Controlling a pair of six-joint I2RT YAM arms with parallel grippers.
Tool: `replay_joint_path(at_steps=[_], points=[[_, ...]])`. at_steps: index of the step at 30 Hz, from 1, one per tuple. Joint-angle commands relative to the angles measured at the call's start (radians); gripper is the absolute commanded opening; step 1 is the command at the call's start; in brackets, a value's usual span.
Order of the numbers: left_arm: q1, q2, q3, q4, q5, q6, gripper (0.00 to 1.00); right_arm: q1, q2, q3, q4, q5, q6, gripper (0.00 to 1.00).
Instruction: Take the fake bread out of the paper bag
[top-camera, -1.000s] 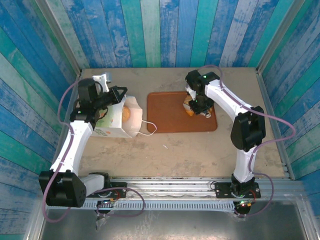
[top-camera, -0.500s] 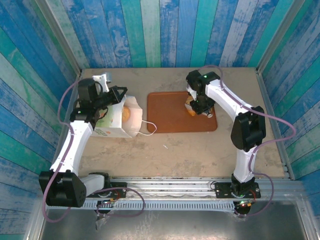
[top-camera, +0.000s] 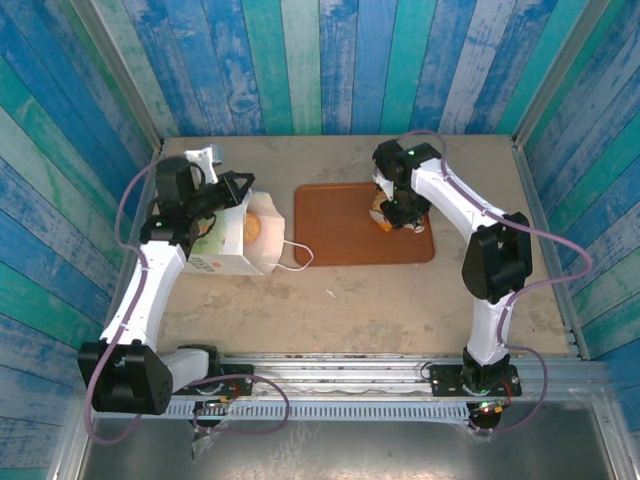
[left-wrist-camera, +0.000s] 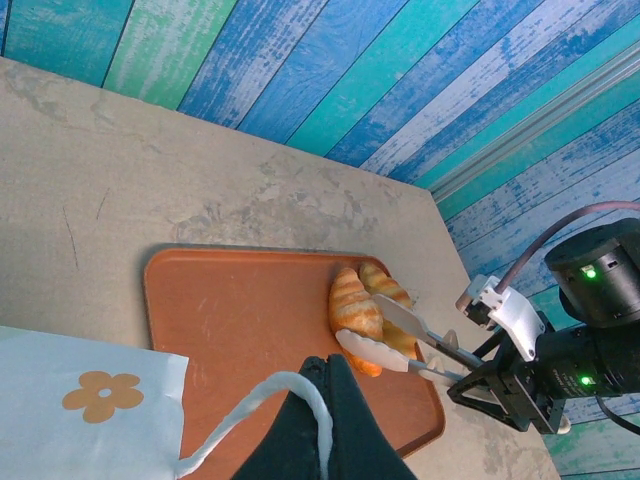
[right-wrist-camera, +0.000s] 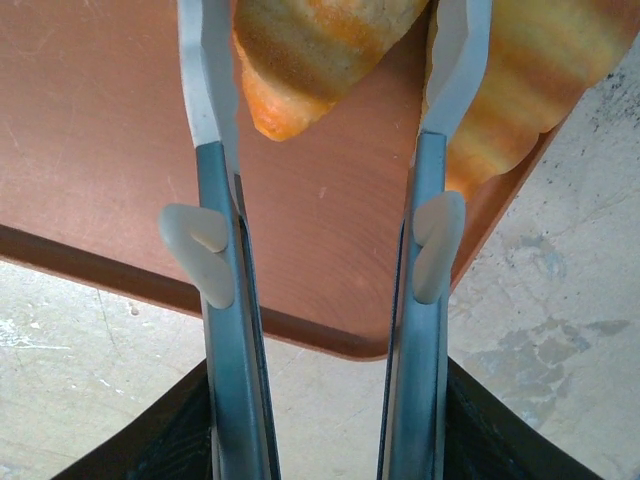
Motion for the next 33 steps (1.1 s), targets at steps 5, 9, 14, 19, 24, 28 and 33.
replay_joint_path(at_steps=[5,9,14,19,24,28,33], points=[[0.000,0.016,-0.001,0.032,0.009,-0.001,0.00,-0.007,-0.052,-0.005,0.004,-0.018,-0.045,0.48],[0.000,0.014,0.000,0.032,0.010,0.003,0.00,-0.010,-0.038,0.002,-0.004,-0.007,-0.040,0.48],[0.000,0.016,0.003,0.031,0.011,0.006,0.00,-0.013,-0.026,0.014,-0.005,0.029,-0.046,0.50],[0.000,0.013,-0.003,0.032,0.012,0.007,0.00,-0.013,-0.033,0.014,-0.005,0.023,-0.056,0.51],[0.000,0.015,-0.007,0.041,0.015,0.001,0.00,-0.013,-0.049,0.004,0.001,0.021,-0.062,0.51],[0.000,0.014,-0.001,0.034,0.015,0.008,0.00,-0.013,-0.087,-0.001,0.005,-0.023,-0.065,0.51],[0.000,0.002,0.001,0.027,-0.002,0.012,0.00,-0.013,-0.176,-0.037,0.034,-0.087,-0.057,0.51]])
